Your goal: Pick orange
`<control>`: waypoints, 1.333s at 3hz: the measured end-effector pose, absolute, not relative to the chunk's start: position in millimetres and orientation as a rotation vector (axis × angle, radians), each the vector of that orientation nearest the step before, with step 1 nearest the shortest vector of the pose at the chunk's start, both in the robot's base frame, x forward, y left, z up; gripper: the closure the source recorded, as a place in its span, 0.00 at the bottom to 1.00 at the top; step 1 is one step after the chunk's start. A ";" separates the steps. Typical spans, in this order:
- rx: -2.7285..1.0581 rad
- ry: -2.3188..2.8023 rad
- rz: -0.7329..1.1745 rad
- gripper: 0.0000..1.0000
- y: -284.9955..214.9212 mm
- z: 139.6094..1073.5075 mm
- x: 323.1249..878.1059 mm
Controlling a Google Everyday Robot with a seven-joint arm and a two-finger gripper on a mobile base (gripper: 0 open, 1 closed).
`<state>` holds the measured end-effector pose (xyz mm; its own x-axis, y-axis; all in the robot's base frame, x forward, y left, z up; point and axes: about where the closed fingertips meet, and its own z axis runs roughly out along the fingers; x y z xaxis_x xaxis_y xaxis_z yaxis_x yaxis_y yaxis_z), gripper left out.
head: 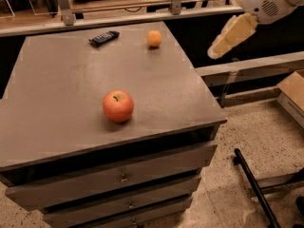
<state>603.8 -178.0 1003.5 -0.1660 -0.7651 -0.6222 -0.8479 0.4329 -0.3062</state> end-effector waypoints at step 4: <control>-0.991 1.750 0.408 0.00 -89.0 969.2 733.3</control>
Offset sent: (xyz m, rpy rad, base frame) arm 0.0323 0.0080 -0.0058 0.0670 -0.0467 -0.0571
